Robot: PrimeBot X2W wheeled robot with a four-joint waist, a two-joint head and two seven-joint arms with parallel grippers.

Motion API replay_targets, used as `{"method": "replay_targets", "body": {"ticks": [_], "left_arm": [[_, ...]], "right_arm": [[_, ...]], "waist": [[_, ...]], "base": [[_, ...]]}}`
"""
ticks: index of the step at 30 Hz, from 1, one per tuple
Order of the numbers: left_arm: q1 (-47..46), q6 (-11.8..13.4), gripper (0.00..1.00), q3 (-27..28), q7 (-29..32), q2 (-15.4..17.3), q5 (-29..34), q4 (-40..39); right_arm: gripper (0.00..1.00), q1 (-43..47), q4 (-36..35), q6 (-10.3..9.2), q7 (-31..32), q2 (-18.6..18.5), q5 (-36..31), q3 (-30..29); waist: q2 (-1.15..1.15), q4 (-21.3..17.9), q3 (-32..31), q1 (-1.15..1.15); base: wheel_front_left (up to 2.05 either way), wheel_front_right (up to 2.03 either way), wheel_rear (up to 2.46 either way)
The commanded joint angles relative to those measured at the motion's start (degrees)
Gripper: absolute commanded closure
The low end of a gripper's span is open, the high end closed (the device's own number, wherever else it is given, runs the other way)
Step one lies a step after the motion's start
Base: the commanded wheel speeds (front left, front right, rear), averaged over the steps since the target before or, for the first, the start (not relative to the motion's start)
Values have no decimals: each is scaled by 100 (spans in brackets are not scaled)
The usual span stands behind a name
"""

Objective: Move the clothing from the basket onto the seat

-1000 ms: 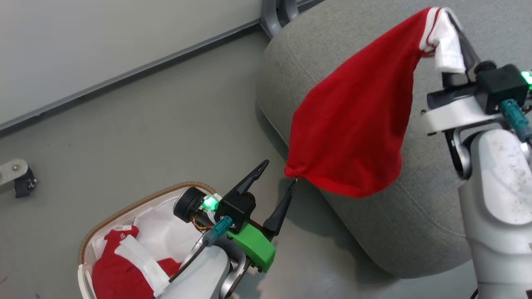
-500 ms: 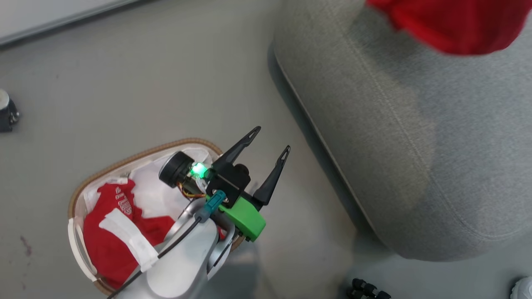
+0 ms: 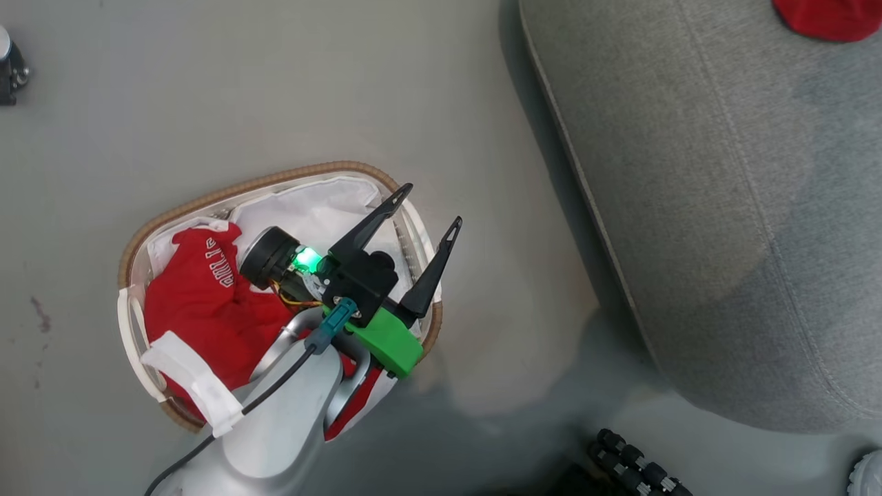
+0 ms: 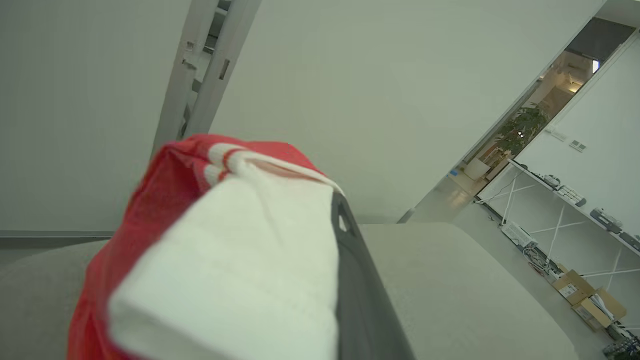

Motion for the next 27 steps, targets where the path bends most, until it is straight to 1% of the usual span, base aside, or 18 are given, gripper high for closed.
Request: {"method": "replay_targets", "body": {"ticks": [1,6,7,8,9,10,11,15,17,20,24,27], "left_arm": [[-46,18,0,31,1,68,25,-28],[6,52,0,62,1,88,-1,-31],[24,48,0,67,1,89,-10,-24],[42,52,0,71,1,92,-15,-12],[65,55,0,74,1,92,-22,1],[82,56,0,76,1,91,-28,14],[104,56,0,76,1,85,-39,30],[170,54,0,91,1,24,-76,71],[204,49,0,105,1,-15,-110,74],[284,47,0,155,1,-70,-150,87],[389,40,0,240,1,-152,-190,78],[502,43,0,342,1,-199,-216,60]], "right_arm": [[100,201,73,-8,-3,87,-81,-86],[100,701,262,-8,-2,340,-215,-293],[91,789,248,-8,-2,389,-232,-316],[79,854,227,-8,-2,427,-246,-350],[62,934,203,-8,-2,473,-267,-367],[39,1006,172,-8,-2,521,-274,-366],[0,1091,157,-8,-2,572,-260,-371],[0,1461,-34,-8,-2,680,-181,-365],[0,1737,-190,-8,-2,769,-104,-299],[0,2197,-468,-8,-2,795,3,-277],[0,2810,-788,-8,-3,906,12,-255],[0,3101,-973,-8,-2,989,21,-195]], "waist": [[0,119,140,-1],[0,121,133,-1],[0,116,121,-1],[0,111,106,-1],[0,105,86,-1],[0,98,64,-1],[0,93,33,-1],[0,88,-135,-1],[0,118,-255,-1],[0,165,-445,-1],[0,258,-762,-1],[0,322,-1002,-1]], "base": [[0,0,0],[0,0,0],[0,0,0],[0,0,0],[0,0,0],[0,0,0],[0,0,0],[0,0,0],[0,0,0],[0,0,0],[0,0,0],[0,0,0]]}}
